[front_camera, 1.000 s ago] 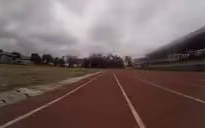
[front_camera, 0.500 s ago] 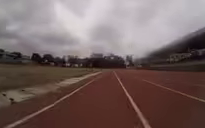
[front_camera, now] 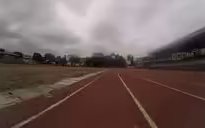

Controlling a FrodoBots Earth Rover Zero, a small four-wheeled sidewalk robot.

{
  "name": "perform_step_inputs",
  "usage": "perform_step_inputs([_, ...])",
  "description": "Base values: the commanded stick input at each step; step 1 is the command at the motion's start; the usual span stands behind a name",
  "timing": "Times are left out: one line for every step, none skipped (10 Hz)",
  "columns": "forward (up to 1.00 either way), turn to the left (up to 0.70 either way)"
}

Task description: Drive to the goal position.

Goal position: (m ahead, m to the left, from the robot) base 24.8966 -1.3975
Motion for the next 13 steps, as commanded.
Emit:
perform_step_inputs([1.00, 0.00])
perform_step_inputs([1.00, 0.00])
perform_step_inputs([1.00, 0.00])
perform_step_inputs([1.00, 0.00])
perform_step_inputs([1.00, 0.00])
perform_step_inputs([1.00, 0.00])
perform_step_inputs([1.00, 0.00])
perform_step_inputs([1.00, 0.00])
perform_step_inputs([1.00, 0.00])
perform_step_inputs([1.00, 0.00])
perform_step_inputs([1.00, 0.00])
perform_step_inputs([1.00, 0.00])
perform_step_inputs([1.00, -0.07])
